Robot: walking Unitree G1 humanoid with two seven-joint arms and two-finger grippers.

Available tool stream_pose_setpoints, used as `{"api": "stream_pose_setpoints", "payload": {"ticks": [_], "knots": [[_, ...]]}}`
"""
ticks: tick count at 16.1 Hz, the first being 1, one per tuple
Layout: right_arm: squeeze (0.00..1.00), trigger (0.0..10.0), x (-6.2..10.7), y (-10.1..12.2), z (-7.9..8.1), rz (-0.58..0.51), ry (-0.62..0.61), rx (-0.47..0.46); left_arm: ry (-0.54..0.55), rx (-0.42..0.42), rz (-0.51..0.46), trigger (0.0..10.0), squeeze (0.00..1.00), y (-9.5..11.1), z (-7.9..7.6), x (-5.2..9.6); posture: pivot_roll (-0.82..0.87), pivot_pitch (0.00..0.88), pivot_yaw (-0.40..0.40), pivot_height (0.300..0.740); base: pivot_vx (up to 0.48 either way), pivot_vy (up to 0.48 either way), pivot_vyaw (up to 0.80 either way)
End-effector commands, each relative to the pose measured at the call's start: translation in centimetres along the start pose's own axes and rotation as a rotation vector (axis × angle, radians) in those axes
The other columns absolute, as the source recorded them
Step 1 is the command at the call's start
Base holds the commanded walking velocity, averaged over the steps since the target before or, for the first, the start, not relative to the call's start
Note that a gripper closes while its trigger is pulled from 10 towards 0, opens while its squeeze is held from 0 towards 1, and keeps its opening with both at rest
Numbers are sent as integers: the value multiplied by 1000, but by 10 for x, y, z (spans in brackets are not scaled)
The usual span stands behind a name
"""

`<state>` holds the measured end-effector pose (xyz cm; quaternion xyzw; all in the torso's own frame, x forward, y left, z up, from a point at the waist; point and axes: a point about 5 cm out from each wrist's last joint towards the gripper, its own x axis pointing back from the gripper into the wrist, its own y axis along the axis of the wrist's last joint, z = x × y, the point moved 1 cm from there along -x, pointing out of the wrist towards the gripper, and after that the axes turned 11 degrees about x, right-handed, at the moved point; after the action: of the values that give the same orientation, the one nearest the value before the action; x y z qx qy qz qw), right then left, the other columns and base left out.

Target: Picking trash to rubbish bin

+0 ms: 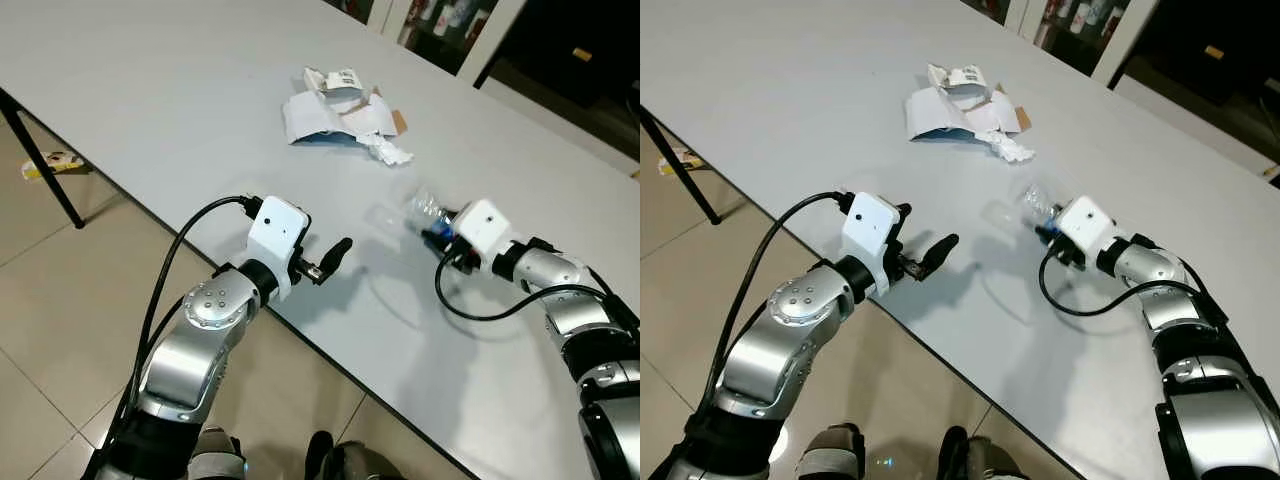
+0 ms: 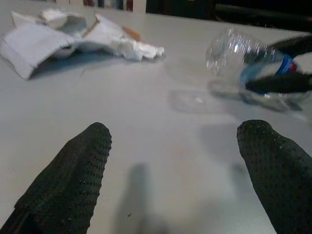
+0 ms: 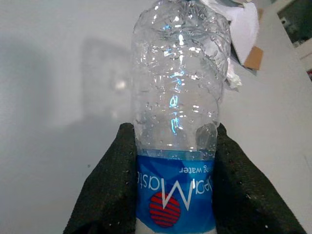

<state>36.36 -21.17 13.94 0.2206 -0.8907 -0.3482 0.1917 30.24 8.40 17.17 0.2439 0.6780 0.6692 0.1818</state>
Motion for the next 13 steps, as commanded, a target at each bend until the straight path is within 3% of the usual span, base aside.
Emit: {"api": "stream_pose_setpoints", "payload": {"ticks": [1, 3, 4, 5, 6, 8, 13], "knots": [[0, 10000, 9, -4, -2, -6, -83, -68, -17, -7, -23, 10000, 0, 4, -5, -6, 278, 170, -165, 740, 0, 0, 0], [0, 10000, 13, -3, -1, -24, -131, -102, -18, -9, -32, 10000, 0, 5, -5, -9, 273, 162, -158, 740, 0, 0, 0], [0, 4980, 20, -3, 1, -32, -193, -159, -20, -12, -44, 10000, 0, 6, -5, -14, 267, 149, -147, 740, 0, 0, 0], [0, 6392, 25, -3, 2, -32, -237, -198, -25, -14, -51, 10000, 0, 7, -5, -17, 263, 142, -141, 740, 0, 0, 0], [0, 9961, 30, -3, 2, -29, -268, -223, -27, -17, -57, 10000, 0, 8, -5, -20, 259, 132, -136, 740, 0, 0, 0], [0, 10000, 34, -2, 0, -25, -304, -246, -19, -19, -69, 10000, 0, 10, -4, -23, 254, 124, -132, 740, 0, 0, 0], [0, 10000, 53, 21, 1, -48, -493, -334, 278, -4, -108, 10000, 0, 7, 36, -38, 208, 71, -96, 740, 0, 0, 0]]}}
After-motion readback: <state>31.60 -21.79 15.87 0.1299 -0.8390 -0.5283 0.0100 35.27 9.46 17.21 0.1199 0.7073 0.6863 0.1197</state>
